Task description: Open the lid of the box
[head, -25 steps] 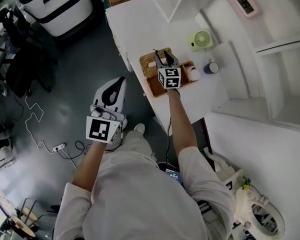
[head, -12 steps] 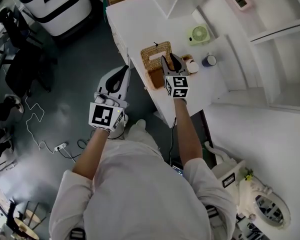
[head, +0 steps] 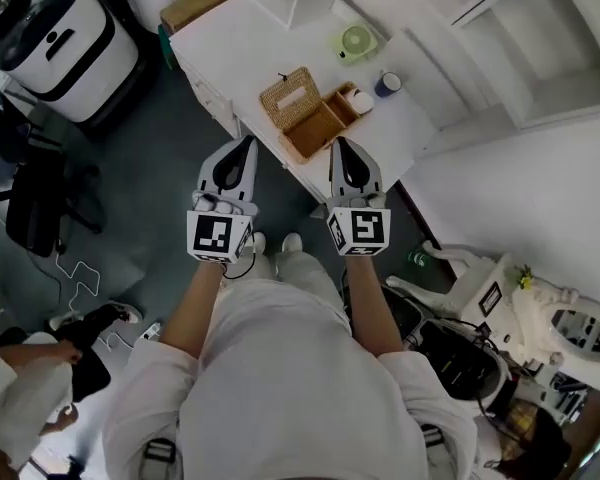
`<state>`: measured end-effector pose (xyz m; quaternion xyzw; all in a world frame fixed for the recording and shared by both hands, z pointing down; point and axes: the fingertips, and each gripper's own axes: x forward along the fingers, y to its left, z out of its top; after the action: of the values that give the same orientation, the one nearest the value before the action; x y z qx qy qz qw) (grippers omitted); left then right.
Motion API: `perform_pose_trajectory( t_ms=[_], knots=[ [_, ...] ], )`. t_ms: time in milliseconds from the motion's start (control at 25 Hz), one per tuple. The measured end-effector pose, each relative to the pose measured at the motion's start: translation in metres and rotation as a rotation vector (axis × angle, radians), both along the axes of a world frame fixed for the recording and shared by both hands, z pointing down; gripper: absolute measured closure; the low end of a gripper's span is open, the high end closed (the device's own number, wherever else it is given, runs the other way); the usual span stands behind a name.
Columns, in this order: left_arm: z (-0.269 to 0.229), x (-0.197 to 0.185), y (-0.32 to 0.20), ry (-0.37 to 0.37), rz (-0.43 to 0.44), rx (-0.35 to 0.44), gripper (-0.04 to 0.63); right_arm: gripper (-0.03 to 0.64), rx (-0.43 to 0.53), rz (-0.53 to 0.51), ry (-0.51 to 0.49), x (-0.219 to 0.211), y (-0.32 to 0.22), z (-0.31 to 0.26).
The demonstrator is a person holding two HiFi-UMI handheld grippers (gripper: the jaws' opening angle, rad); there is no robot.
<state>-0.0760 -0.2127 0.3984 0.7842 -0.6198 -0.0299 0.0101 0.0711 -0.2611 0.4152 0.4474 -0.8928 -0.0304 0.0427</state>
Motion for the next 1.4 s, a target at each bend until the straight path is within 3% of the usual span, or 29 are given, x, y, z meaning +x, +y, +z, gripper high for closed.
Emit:
perform_pose_trajectory(
  t_ms=[200,440,800,1120,1400],
  knots=[
    [0.001,0.010,0.029,-0.001,0.049,0.002,0.598,0.618,0.070,0.078,-0.013,0.012,0.051,-0.032],
    [-0.020,0.045,0.102,0.014,0.048,0.041,0.598,0.618,0.124,0.107,-0.022,0.050,0.130,-0.048],
    [-0.021,0.088,0.267,0.026,0.007,0.010,0.598,0.620,0.110,0.055,-0.035,0.082,0.291,-0.036],
    [-0.025,0.040,0.355,-0.039,-0.074,0.012,0.598,0.620,0.122,0.000,-0.064,0.032,0.357,-0.042],
    [-0.025,0.000,0.358,-0.029,-0.085,0.015,0.598,0.620,0.119,0.012,-0.071,-0.003,0.360,-0.048]
  ],
)
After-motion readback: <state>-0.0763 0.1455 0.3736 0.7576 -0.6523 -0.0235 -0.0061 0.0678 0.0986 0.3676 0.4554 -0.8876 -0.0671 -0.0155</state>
